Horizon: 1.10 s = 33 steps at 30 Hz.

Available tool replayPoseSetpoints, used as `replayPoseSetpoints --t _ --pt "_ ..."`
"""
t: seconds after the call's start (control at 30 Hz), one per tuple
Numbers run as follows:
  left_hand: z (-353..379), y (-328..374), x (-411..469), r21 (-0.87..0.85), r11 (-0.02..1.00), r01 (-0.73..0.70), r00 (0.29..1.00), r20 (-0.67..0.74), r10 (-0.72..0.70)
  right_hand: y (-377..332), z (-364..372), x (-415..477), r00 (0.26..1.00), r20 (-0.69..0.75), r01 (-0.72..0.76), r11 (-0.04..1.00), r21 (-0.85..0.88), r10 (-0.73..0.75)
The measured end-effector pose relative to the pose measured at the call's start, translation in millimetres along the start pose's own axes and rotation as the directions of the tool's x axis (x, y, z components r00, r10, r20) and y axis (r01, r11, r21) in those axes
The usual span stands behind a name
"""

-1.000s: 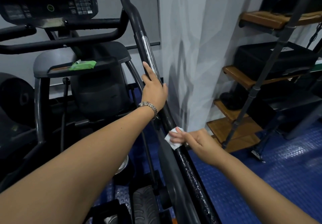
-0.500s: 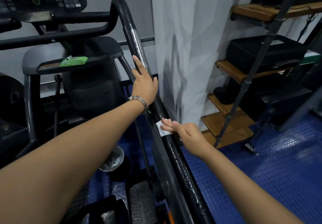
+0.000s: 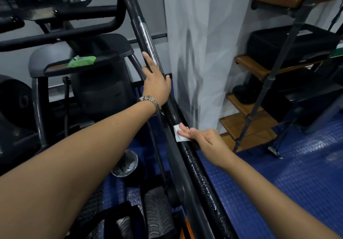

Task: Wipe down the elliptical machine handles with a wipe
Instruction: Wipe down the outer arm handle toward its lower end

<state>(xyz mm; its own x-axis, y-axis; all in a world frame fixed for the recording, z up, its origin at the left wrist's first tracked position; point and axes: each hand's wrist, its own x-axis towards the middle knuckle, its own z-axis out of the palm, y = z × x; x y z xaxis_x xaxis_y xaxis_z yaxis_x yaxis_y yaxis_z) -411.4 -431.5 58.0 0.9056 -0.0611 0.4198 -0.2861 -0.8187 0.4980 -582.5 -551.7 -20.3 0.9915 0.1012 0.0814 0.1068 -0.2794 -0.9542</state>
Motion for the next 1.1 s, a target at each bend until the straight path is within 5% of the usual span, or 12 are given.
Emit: replayPoseSetpoints --t 0.43,0.6,0.77,0.97,1.1 --pt "-6.5 6.7 -6.8 0.024 1.0 0.004 1.0 -0.001 -0.004 -8.7 -9.3 -28.7 0.995 0.075 0.061 0.998 0.002 -0.061" --pt "-8.1 7.9 -6.3 0.055 0.998 -0.004 1.0 -0.004 0.004 -16.4 0.6 -10.1 0.994 0.054 0.099 0.978 -0.186 -0.09" --pt "-6.6 6.6 -5.2 0.047 0.999 -0.004 1.0 0.012 0.004 -20.5 -19.6 -18.2 0.987 0.161 0.034 0.998 -0.06 -0.024" --pt "-5.1 4.2 -2.9 0.02 1.0 0.004 1.0 0.01 -0.004 -25.5 -0.1 -8.0 0.981 0.186 0.099 0.964 -0.247 -0.053" --pt "-5.0 3.6 -2.5 0.018 1.0 -0.009 1.0 0.021 0.008 -28.9 -19.7 -16.4 0.985 0.171 0.009 1.0 -0.015 -0.006"
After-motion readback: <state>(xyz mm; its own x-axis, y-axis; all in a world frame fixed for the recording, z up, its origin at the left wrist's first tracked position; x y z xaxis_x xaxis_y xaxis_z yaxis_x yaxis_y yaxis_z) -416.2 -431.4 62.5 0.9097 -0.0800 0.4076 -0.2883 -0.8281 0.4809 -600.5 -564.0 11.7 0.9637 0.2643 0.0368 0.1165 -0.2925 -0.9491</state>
